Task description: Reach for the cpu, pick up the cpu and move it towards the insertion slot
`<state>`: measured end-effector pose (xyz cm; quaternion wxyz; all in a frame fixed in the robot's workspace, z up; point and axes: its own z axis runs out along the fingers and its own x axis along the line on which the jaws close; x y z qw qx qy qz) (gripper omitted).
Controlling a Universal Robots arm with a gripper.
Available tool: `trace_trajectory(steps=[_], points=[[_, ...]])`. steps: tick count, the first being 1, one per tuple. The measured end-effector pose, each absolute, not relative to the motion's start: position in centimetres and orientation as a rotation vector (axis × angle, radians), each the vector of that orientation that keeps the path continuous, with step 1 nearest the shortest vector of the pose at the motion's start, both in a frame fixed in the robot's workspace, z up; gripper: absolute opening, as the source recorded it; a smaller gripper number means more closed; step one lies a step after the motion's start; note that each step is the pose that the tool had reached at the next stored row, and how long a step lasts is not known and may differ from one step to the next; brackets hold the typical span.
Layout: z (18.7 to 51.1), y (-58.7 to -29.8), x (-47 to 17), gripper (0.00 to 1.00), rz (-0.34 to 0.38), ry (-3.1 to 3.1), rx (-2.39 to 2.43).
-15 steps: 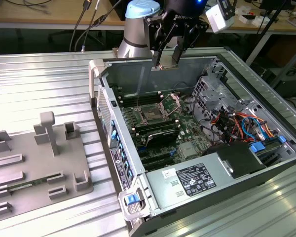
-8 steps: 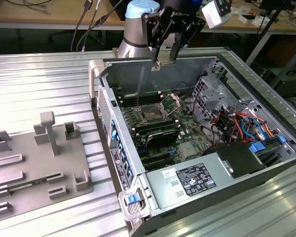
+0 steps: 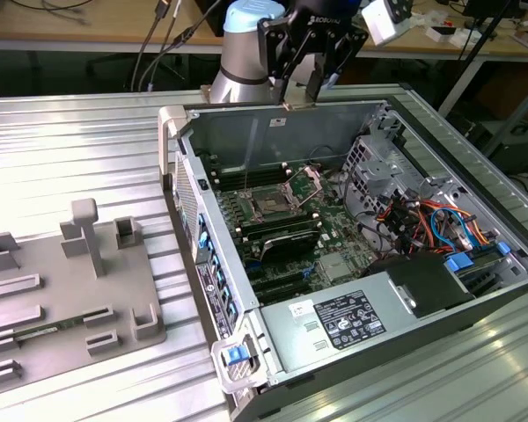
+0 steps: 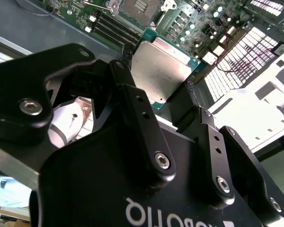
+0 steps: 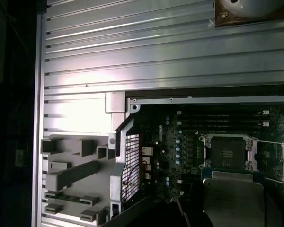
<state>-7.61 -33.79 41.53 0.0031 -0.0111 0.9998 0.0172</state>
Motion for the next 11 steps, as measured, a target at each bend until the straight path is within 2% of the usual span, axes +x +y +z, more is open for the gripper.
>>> trace_trajectory(steps=[11], points=[[41.48, -32.89, -7.00, 0.55, 0.054, 3.135, -0.035]])
